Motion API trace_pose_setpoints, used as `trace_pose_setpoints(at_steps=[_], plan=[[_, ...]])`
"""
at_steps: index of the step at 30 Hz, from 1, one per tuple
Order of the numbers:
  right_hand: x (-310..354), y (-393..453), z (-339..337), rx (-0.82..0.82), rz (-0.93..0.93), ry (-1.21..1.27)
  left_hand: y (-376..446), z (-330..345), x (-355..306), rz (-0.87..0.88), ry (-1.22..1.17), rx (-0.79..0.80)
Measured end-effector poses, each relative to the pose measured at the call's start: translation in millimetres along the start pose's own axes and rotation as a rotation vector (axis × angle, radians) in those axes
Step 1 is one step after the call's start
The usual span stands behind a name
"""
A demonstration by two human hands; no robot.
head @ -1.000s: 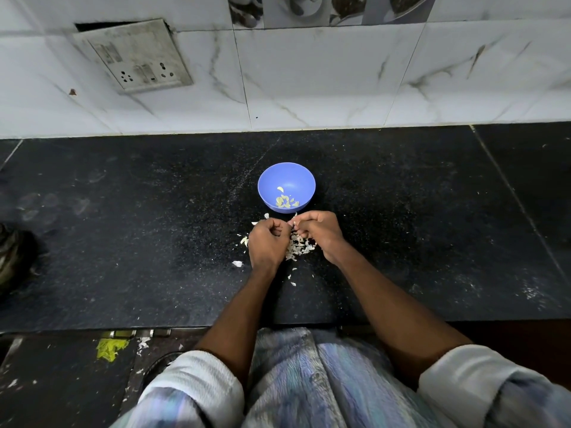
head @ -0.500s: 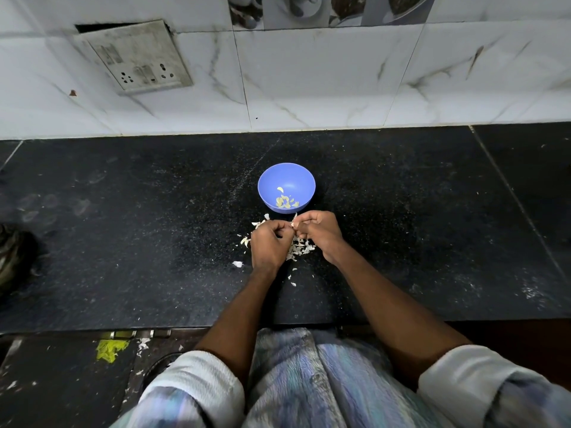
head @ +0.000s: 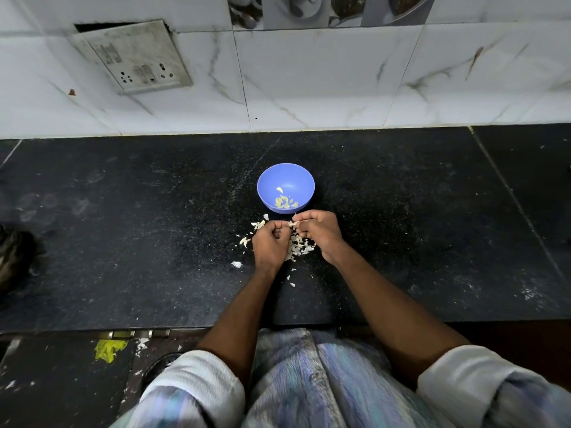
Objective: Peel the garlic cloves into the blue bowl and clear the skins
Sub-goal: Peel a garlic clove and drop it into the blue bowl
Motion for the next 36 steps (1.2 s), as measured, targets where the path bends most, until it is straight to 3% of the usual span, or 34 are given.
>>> trace_pose_setpoints(at_steps=[9,15,28,36], plan=[[-1,-1,-2,0.007,0.001,-0.003,1,-1,0,-0.008,-0.053,-0.033],[1,-4,1,0.029,0.009,0.033,-1,3,1,-0.055,-0.131,0.064],[6,-3,-2,-0.004,-0.098,-0.056,0,-4,-10,0.142,-0.017,-0.003],[10,-5,-2,0.020,-0.139,-0.036,2,-8,-9,0.081,0.009,-0.064]])
Point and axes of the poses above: each hand's wrist, its own y-axis towards the middle knuckle, its own z-axis out of the palm, x = y × z, the point moved 4 cm from there along y, towards the middle knuckle, and after that the axes turned 8 degrees about -x, right-handed, at the moved point
